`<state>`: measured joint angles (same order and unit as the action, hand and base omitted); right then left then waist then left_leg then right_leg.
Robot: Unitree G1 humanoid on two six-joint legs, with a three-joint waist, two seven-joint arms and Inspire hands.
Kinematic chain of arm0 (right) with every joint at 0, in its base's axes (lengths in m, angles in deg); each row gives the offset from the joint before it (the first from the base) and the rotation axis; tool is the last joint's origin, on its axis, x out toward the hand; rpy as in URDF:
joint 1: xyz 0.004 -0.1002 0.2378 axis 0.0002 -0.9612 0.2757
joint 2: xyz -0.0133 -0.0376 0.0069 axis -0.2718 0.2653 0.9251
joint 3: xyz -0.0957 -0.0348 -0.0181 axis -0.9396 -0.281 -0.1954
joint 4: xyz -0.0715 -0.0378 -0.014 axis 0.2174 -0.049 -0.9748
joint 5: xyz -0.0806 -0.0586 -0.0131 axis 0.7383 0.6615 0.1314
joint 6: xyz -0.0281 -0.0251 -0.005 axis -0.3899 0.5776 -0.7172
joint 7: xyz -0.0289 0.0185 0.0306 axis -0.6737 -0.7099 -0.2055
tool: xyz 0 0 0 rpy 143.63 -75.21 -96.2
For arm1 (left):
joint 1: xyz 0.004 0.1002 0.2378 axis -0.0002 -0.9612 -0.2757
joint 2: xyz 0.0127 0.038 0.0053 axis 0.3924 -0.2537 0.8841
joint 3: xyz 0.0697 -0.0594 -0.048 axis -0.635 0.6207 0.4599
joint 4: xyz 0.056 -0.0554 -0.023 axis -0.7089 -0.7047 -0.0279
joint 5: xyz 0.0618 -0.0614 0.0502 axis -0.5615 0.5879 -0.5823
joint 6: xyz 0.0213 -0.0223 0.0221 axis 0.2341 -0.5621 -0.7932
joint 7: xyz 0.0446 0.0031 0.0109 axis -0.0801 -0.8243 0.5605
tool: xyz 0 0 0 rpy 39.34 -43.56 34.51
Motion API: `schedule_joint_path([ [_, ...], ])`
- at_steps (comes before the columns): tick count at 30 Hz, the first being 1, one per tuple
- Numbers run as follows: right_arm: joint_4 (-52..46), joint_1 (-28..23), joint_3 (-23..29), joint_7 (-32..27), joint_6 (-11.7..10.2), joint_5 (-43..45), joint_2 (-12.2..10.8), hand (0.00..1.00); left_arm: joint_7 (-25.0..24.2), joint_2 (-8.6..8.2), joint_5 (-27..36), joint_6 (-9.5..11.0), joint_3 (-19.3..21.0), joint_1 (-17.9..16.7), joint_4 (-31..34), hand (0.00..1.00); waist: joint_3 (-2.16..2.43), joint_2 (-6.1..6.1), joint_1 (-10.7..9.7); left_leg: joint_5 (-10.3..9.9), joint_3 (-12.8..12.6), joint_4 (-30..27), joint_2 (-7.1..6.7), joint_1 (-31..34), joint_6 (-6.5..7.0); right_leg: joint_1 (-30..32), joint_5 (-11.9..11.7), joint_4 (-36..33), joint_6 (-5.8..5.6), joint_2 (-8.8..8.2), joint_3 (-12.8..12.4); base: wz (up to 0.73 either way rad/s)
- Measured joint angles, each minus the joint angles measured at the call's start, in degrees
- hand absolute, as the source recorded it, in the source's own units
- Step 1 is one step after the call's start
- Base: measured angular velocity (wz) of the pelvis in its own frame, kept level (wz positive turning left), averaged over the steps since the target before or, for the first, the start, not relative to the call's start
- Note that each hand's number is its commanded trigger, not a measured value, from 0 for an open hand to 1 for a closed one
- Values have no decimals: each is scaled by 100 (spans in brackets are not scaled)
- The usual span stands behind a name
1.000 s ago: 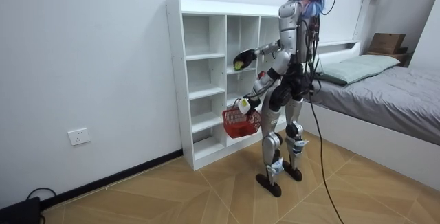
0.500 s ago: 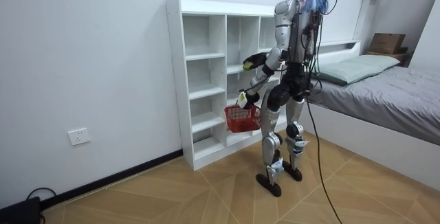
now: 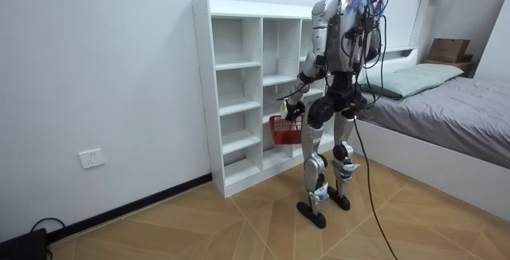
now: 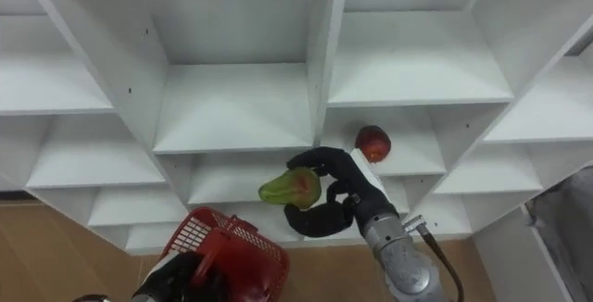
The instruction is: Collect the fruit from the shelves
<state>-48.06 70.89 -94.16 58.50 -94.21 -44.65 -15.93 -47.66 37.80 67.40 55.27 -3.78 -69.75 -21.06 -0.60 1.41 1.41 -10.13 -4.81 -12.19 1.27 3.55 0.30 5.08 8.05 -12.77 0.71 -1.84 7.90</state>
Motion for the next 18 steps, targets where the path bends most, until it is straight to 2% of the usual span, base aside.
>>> schedule_joint_path([
  [2,84,-5,-15,6,6,68,0,100,11,-6,43,0,-144,26,3,100,2,-43,-11,0,-41,16,2,-18,0,13,1,-6,-1,2,-32,-9],
  [4,302,-6,-67,18,13,89,-8,100,26,-21,285,2,-303,43,6,100,23,-87,-2,0,-115,49,3,-19,0,76,3,-38,-4,11,-124,-18],
  [9,475,-22,-113,25,70,158,-2,100,132,-22,400,10,-341,89,17,100,19,-94,-113,0,-182,46,4,54,2,211,13,-99,-13,20,-207,-9],
  [18,549,-66,-115,88,75,233,-6,100,133,-13,409,27,-347,263,49,100,16,-104,-124,-1,-289,53,13,82,3,304,13,-126,-13,38,-318,-6],
])
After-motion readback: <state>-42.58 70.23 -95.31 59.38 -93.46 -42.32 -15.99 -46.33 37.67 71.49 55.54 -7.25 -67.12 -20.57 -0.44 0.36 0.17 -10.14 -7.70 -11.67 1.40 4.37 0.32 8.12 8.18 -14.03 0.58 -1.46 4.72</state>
